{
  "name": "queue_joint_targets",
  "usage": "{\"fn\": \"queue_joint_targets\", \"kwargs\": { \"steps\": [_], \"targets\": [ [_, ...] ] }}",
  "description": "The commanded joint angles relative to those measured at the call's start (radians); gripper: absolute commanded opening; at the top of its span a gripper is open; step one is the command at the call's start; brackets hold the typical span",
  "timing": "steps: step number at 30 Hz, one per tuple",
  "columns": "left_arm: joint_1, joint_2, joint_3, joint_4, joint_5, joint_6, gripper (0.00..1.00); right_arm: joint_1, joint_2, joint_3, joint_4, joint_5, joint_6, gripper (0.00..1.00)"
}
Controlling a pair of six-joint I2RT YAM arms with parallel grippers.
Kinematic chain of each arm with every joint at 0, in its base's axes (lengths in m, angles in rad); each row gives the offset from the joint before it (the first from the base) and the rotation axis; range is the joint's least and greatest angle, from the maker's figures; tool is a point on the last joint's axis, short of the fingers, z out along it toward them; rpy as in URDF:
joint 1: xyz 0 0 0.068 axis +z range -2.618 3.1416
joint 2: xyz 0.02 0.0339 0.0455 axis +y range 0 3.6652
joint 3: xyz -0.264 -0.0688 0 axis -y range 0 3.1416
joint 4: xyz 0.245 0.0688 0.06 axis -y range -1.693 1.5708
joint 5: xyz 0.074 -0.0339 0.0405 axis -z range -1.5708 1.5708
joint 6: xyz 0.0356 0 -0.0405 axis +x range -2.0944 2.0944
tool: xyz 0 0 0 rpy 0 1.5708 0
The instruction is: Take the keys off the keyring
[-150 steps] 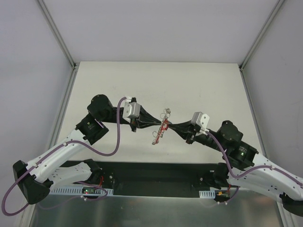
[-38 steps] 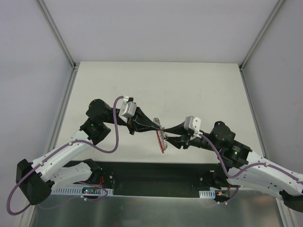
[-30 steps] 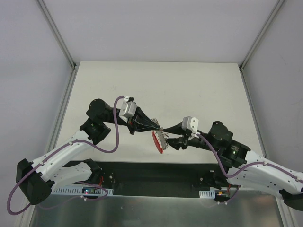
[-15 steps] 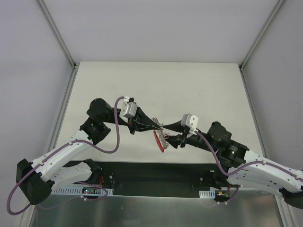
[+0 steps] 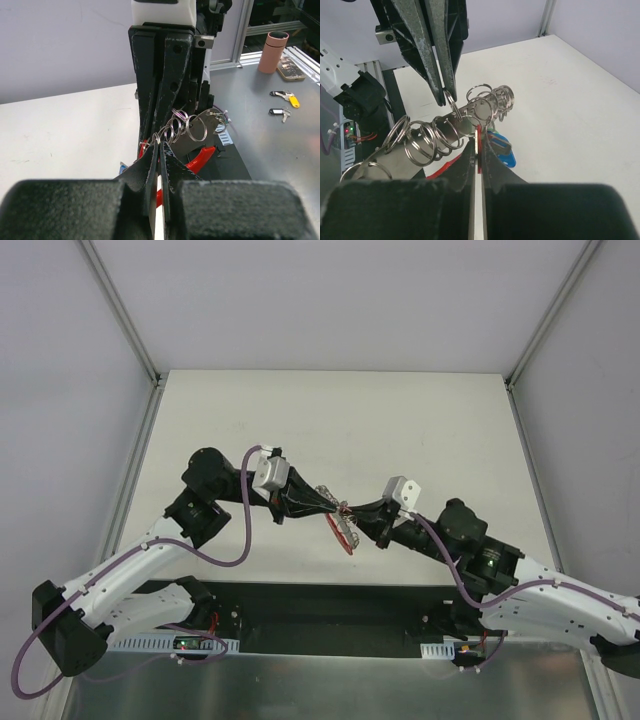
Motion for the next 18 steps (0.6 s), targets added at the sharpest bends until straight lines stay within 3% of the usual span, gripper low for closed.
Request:
{"fn": "queue_joint_targets", "kwargs": {
  "steps": [1,18],
  "targets": [
    [0.011,-0.044,0.037,-0.014,-0.004,0.054,0.00,0.002,-0.050,0.021,0.002,0.097,0.001,0.01],
    [0.011,-0.013,0.006,-0.005,0.010,0.035,0.00,0.004,-0.074,0.162,-0.203,0.103,-0.246,0.01]
  ]
}}
